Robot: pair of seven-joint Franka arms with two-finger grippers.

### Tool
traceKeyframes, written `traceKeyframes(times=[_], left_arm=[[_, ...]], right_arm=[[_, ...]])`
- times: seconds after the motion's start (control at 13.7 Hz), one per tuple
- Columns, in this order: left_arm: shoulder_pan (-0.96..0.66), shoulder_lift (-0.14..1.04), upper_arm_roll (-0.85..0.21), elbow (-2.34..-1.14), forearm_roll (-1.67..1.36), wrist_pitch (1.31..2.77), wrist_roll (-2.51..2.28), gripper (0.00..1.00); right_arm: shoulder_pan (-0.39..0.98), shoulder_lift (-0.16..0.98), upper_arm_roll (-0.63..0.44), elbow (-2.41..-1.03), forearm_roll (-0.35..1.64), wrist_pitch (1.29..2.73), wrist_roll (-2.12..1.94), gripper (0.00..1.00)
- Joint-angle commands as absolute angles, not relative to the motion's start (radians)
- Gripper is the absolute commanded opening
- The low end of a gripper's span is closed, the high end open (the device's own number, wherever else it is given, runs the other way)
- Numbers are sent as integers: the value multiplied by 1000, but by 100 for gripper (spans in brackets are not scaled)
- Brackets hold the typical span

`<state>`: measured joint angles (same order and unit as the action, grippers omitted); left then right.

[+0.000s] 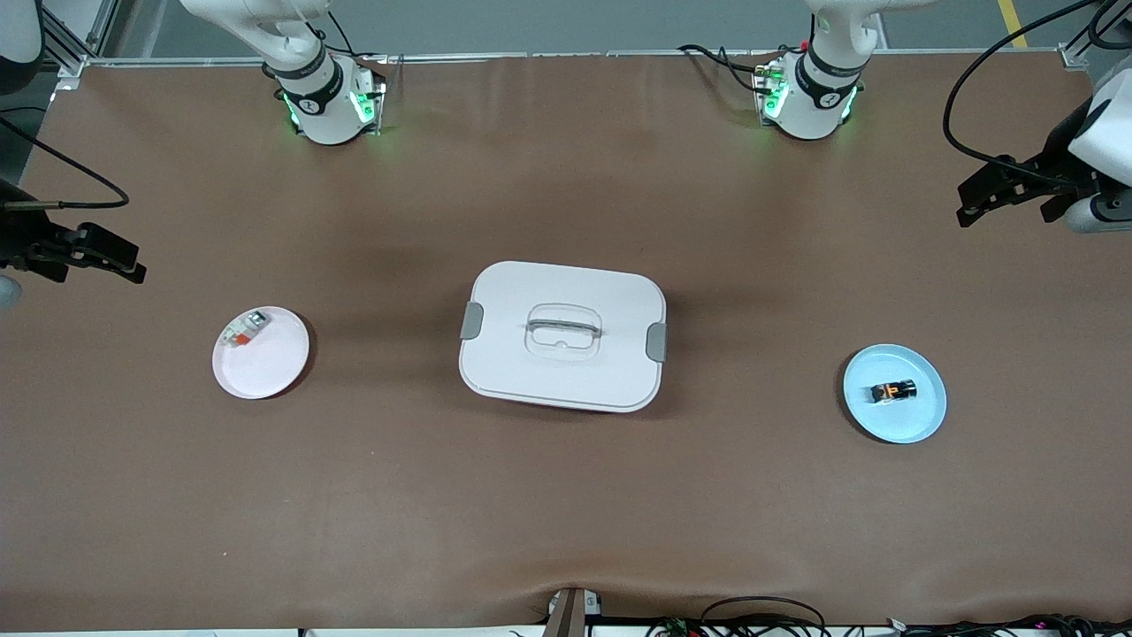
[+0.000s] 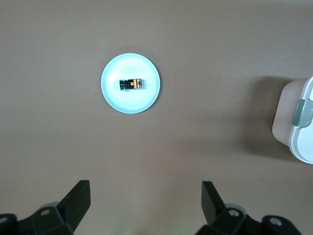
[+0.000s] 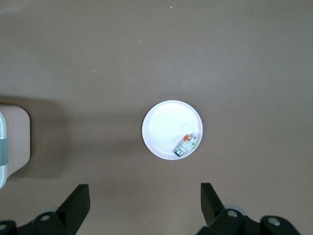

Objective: Transfer orange switch to right arm and place
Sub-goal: 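Move the left gripper toward the light-blue plate with the switch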

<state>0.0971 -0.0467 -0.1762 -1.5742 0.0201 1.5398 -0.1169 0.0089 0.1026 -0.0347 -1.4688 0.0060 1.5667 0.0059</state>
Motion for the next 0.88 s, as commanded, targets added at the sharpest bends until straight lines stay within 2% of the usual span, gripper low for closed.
traceKeyframes(times=[0.0,0.44,0.58,0.8], left_arm=[[100,-51,-172,-1562,25,1523,-115,100],[104,12,-170,-1548,38,1534,-115,100],[136,44,-173,-1575,38,1601,-117,100],[150,70,-172,-1679,38,1747,-118,100]], right_arm=[[-9,109,-25,-1447,9,1552,12,100],[-9,109,-25,-1447,5,1552,12,100],[-8,109,-25,-1447,5,1552,12,100],[-9,109,-25,-1447,6,1552,11,100]])
